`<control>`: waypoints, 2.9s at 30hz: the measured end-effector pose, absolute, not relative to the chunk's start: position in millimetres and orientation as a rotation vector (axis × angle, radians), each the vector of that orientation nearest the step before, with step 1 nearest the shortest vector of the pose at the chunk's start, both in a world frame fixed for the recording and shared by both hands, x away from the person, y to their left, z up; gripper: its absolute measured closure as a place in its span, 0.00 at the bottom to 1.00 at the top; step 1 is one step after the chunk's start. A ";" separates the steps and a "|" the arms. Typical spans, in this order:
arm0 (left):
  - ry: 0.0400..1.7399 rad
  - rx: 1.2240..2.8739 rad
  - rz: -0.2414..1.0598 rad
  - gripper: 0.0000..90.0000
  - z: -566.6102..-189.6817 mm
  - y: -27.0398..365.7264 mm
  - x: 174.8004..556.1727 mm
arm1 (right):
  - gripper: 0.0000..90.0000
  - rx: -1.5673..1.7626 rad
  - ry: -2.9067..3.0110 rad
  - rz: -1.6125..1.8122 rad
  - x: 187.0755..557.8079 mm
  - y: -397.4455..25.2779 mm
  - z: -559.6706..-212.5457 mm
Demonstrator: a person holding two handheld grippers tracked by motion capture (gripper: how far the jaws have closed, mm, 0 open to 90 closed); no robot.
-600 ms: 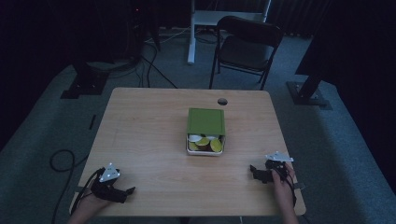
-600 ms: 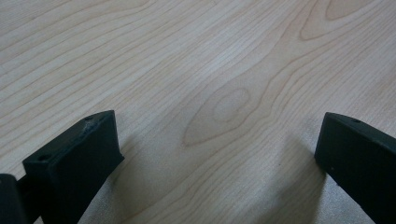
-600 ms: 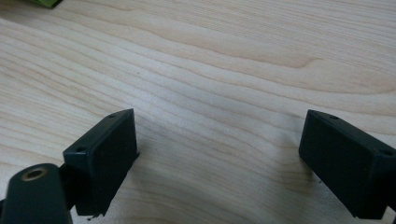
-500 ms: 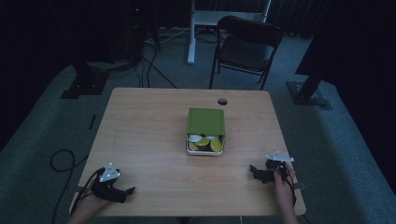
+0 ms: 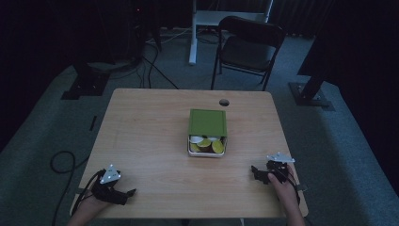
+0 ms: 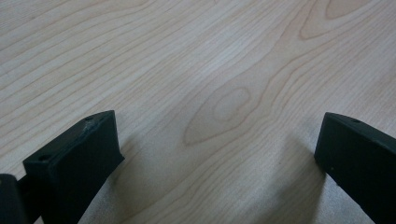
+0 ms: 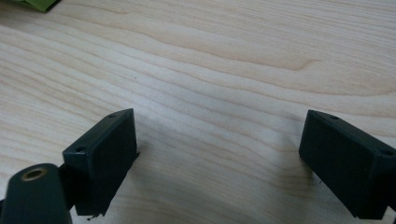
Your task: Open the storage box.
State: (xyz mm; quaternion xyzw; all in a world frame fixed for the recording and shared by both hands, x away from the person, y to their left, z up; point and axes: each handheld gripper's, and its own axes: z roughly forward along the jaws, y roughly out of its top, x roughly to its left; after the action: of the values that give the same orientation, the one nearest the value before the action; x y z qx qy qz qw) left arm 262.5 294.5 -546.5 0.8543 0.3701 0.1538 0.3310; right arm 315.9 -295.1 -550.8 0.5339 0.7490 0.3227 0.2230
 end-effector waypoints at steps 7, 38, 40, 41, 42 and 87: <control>0.951 2.253 0.479 0.00 -543.9 289.2 258.4 | 0.12 1.474 2.068 0.891 316.1 -294.9 -550.8; 0.639 2.338 0.862 0.01 -508.6 222.9 252.0 | 0.12 1.473 2.068 0.892 316.4 -294.9 -550.9; 0.617 2.335 0.890 0.01 -506.3 218.5 251.6 | 0.12 1.474 2.068 0.893 316.4 -294.8 -550.9; 0.608 2.335 0.915 0.01 -505.4 215.6 251.3 | 0.12 1.474 2.068 0.893 316.4 -294.8 -550.9; 0.591 2.339 0.928 0.01 -504.1 213.1 251.1 | 0.12 1.473 2.069 0.892 316.4 -294.9 -550.9; 0.085 2.367 1.299 0.06 -503.9 86.4 251.9 | 0.12 1.472 2.069 0.893 316.5 -295.0 -550.9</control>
State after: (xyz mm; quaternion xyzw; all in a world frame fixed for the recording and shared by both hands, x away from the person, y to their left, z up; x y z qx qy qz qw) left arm 251.9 86.4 -503.9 0.8552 0.0307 0.4691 0.2183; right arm 316.5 -295.0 -550.9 0.5332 0.7492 0.3234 0.2230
